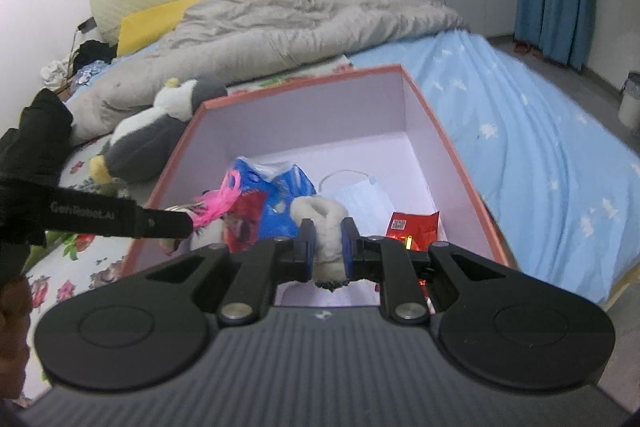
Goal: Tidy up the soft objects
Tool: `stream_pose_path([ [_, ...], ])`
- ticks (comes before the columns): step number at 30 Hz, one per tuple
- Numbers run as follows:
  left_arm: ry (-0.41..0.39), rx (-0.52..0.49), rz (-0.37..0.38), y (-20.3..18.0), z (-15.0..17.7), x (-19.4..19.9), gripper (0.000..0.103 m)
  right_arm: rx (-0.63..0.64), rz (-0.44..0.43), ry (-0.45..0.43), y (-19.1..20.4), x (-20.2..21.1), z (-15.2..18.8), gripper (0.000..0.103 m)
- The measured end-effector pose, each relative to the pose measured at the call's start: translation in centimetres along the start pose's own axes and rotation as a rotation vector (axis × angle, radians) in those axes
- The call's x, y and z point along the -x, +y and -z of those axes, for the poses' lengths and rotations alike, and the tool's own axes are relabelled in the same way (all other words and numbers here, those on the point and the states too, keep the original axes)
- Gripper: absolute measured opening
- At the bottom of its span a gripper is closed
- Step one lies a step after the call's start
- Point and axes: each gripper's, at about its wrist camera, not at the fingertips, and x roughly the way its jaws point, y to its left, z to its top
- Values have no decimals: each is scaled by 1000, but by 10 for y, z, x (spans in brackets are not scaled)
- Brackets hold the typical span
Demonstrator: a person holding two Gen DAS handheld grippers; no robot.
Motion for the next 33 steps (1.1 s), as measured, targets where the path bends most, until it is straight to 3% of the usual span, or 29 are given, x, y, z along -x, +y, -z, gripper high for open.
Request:
stream_pose_path([
  [11,46,6,-30,9,-10,-39,37,-54,-3,94,-22,-61,-1,22],
  [12,45,1,-33,9,-11,-39,39,-49,-2,97,-21,-64,-1,27],
  [15,29,-23,-55,5,-12,-33,67,-54,-12,109,-21,-68,-2,45],
  [16,16,-34,-57,4,-13,-29,68,-62,-15,113,-22,-69,-3,46],
  [24,-46,-49,-28,-6,-15,19,68,-51,-14,69,-20,-40,-13,46],
  [33,-162,-53,17,-16,-3,101,68,-35,-17,-36,-5,29,-24,46],
])
